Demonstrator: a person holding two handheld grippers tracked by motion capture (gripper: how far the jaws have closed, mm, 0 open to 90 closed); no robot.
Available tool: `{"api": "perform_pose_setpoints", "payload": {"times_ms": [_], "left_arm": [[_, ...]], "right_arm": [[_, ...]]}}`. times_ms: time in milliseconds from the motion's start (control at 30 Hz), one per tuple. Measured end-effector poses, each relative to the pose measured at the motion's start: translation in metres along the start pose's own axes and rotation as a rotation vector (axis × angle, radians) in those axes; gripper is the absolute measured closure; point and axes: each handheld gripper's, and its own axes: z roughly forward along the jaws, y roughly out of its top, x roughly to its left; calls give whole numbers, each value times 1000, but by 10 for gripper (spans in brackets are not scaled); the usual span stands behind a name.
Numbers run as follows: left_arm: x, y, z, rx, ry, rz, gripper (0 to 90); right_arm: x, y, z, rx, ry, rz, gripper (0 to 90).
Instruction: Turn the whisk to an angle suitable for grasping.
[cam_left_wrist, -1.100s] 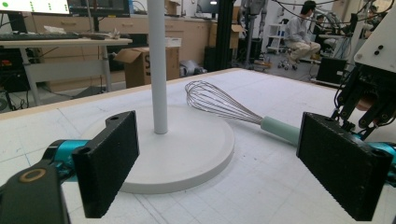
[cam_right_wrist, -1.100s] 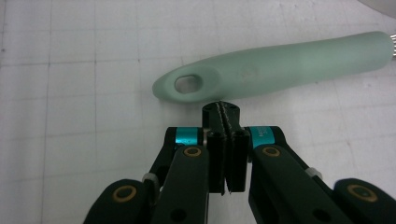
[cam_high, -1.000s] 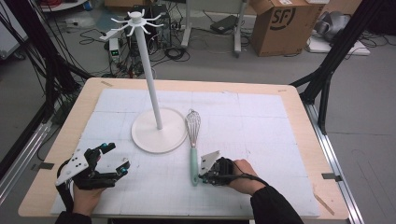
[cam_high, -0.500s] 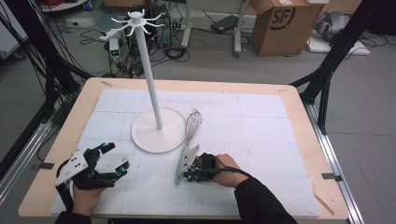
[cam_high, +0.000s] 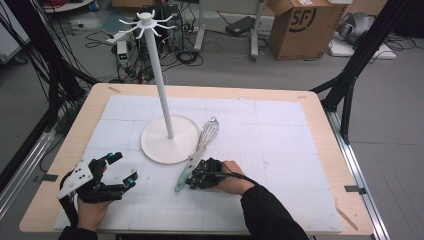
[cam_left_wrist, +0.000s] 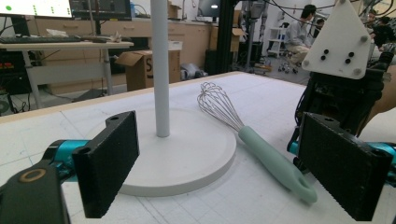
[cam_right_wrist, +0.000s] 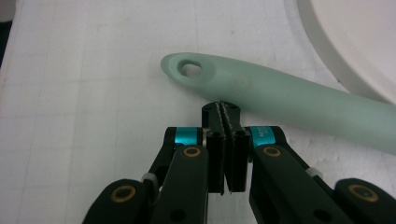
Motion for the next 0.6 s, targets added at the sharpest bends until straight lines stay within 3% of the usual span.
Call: {"api": "perform_pose_setpoints", "payload": {"times_ms": [600], "left_arm": [[0, 0, -1, -6, -2, 3, 137]], "right_arm": [[-14, 29, 24, -29, 3, 7, 894]]}}
